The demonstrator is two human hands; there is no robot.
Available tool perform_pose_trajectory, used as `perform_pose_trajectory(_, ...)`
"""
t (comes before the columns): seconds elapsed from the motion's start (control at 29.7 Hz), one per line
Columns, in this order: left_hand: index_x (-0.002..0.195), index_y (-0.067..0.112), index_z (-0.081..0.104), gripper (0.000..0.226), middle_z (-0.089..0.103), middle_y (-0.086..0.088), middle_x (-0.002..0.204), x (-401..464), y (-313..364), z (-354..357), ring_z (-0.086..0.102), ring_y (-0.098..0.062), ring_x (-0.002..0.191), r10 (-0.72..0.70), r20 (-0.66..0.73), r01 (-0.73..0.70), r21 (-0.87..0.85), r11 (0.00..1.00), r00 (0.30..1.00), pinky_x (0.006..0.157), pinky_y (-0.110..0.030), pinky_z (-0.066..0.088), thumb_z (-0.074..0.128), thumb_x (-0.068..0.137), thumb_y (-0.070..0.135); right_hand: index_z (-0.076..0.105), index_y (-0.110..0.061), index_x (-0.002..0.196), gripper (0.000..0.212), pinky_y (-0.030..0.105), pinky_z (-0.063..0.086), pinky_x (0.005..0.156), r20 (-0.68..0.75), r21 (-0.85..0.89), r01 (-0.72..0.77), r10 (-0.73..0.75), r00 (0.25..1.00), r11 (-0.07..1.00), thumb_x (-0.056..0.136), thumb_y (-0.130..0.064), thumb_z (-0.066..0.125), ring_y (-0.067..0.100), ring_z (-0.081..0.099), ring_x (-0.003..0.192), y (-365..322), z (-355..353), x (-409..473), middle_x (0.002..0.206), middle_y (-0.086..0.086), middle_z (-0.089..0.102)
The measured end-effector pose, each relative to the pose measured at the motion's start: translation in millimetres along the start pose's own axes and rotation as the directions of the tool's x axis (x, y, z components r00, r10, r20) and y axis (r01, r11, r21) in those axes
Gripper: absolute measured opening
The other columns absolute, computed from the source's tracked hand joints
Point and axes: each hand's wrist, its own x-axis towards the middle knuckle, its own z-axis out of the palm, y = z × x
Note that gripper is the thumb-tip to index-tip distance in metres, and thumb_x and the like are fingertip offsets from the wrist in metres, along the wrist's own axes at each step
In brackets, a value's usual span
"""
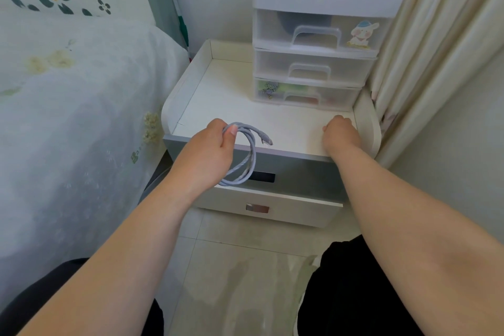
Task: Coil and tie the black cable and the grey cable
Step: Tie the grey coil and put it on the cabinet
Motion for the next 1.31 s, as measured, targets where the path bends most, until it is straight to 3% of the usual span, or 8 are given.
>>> perform_pose_trajectory(0.17, 0.09, 0.017, 0.042, 0.033, 0.049, -0.002, 0.074, 3.3, -5.6, 1.0, 0.066, -0.03, 0.074, -0.072, -0.049, 0.067, -0.082, 0.994, 0.996, 0.057, -0.035, 0.04, 0.025, 0.102, 0.041, 0.059, -0.008, 0.101, 0.021, 0.033, 0.048, 0.078, 0.002, 0.437, 0.05, -0.056, 0.998, 0.898, 0.098, -0.023, 0.044, 0.029, 0.061, 0.096, -31.0, -27.2, -15.4, 0.104, 0.012, 0.062)
perform_pose_trajectory(0.3, 0.082, 0.019, 0.039, 0.032, 0.046, 0.002, 0.071, 5.9, -8.6, -4.2, 0.063, -0.022, 0.061, -0.15, -0.12, 0.124, -0.196, 0.973, 0.981, 0.052, -0.031, 0.039, 0.025, 0.102, 0.04, 0.058, -0.013, 0.082, 0.016, 0.023, 0.05, 0.061, 0.029, 0.898, 0.075, -0.23, 0.973, 0.433, 0.096, -0.018, 0.051, 0.012, 0.059, 0.065, -73.9, -78.4, -68.6, 0.079, 0.002, 0.063)
perform_pose_trajectory(0.4, 0.087, 0.017, 0.041, 0.031, 0.048, 0.0, 0.073, 7.0, -13.5, -8.7, 0.06, -0.016, 0.053, -0.211, -0.193, 0.142, -0.321, 0.936, 0.958, 0.052, -0.031, 0.045, 0.025, 0.103, 0.037, 0.06, -0.012, 0.081, 0.013, 0.021, 0.047, 0.055, 0.02, 0.985, 0.056, -0.428, 0.904, 0.165, 0.093, -0.012, 0.055, 0.013, 0.06, 0.06, -96.9, -99.7, -114.9, 0.071, 0.002, 0.065)
perform_pose_trajectory(0.54, 0.09, 0.017, 0.042, 0.03, 0.047, -0.001, 0.072, 3.3, -16.4, -10.3, 0.062, -0.031, 0.066, -0.244, -0.326, 0.1, -0.402, 0.91, 0.914, 0.054, -0.035, 0.049, 0.026, 0.103, 0.038, 0.061, -0.01, 0.081, 0.011, 0.02, 0.048, 0.055, 0.024, 0.949, 0.155, -0.549, 0.836, 0.276, 0.091, -0.01, 0.057, 0.011, 0.065, 0.06, -117.7, -89.0, -157.0, 0.068, -0.001, 0.069)
perform_pose_trajectory(0.67, 0.091, 0.016, 0.042, 0.027, 0.046, 0.004, 0.069, -5.4, -15.5, -15.4, 0.061, -0.035, 0.071, -0.208, -0.464, 0.012, -0.391, 0.92, 0.861, 0.069, -0.052, 0.051, 0.028, 0.102, 0.035, 0.061, -0.013, 0.08, 0.013, 0.015, 0.047, 0.053, -0.016, 0.924, 0.197, -0.479, 0.878, 0.329, 0.092, -0.01, 0.056, 0.006, 0.064, 0.059, -127.2, -66.5, -179.7, 0.073, 0.0, 0.07)
perform_pose_trajectory(0.91, 0.096, 0.013, 0.043, 0.022, 0.05, 0.015, 0.071, -25.6, -5.9, -12.4, 0.054, -0.012, 0.064, -0.016, -0.524, -0.11, -0.209, 0.972, 0.851, 0.056, -0.028, 0.037, 0.032, 0.102, 0.031, 0.069, -0.002, 0.095, 0.015, 0.014, 0.046, 0.056, 0.058, 0.989, -0.018, -0.276, 0.959, 0.146, 0.092, -0.011, 0.057, 0.006, 0.064, 0.064, -146.0, -49.1, -203.3, 0.084, 0.005, 0.072)
perform_pose_trajectory(1.11, 0.098, 0.013, 0.047, 0.021, 0.055, 0.008, 0.077, -31.2, -3.7, -3.1, 0.057, -0.023, 0.074, -0.034, -0.523, -0.147, -0.3, 0.943, 0.851, 0.06, -0.035, 0.041, 0.036, 0.102, 0.03, 0.066, -0.004, 0.092, 0.019, 0.037, 0.051, 0.089, 0.356, 0.89, -0.428, -0.348, 0.867, -0.157, 0.096, -0.01, 0.048, 0.023, 0.066, 0.083, -158.8, -48.6, -223.1, 0.082, 0.01, 0.068)
perform_pose_trajectory(1.31, 0.095, 0.017, 0.045, 0.013, 0.052, 0.017, 0.074, -31.6, -4.7, -11.0, 0.055, 0.0, 0.065, -0.086, -0.534, -0.161, -0.399, 0.903, 0.841, 0.057, -0.019, 0.04, 0.037, 0.102, 0.025, 0.071, -0.008, 0.09, 0.019, 0.04, 0.053, 0.087, 0.293, 0.945, -0.325, -0.373, 0.88, -0.025, 0.094, -0.014, 0.054, 0.026, 0.068, 0.091, -165.3, -51.8, -220.2, 0.093, 0.014, 0.071)
